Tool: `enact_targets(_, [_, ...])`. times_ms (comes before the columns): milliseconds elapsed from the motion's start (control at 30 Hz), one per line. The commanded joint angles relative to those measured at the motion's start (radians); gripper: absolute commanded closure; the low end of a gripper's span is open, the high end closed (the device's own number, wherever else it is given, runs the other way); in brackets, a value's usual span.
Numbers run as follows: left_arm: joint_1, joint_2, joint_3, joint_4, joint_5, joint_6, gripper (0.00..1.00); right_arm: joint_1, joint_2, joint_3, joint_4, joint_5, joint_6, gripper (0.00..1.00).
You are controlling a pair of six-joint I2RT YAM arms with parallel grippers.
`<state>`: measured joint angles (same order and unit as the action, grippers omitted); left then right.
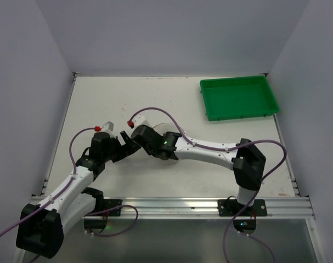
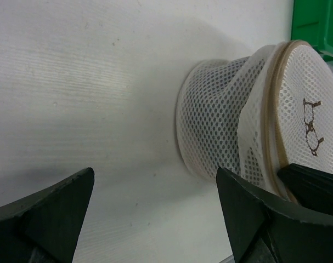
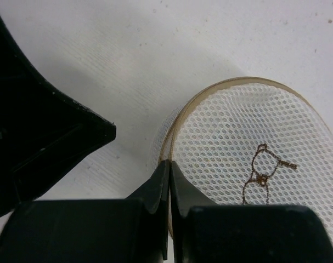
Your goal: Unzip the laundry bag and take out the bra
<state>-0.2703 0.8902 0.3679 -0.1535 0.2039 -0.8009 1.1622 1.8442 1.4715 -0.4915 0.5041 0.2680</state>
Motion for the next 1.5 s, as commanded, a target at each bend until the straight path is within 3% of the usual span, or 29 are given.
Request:
enact_targets(0, [0.008,-0.017,0.048,0.075,0.091,-0.014,0.05,0.005,-0.137,-0.014,0.057,0.022,0.019,1.00])
enact_targets(733, [-0.001,0.087,0.186,0.193,0.169,-0.078,0.13,-0.041,-0.307,-0.111,0.062,0.059,0.137,1.00])
enact_targets(1000, [-0.105,0.200,0.270,0.216,0.100,-0.083,0.16,-0.047,-0.342,-0.137,0.071,0.059,0.154,1.00])
enact_targets(1133, [-0.148,0.259,0.290,0.195,0.039,-0.064,0.26,-0.058,-0.378,-0.163,0.073,0.080,0.180,1.00])
enact_targets(1467, [-0.185,0.262,0.227,0.195,-0.055,-0.049,1.00,-0.124,-0.628,-0.411,0.079,0.117,0.322,1.00])
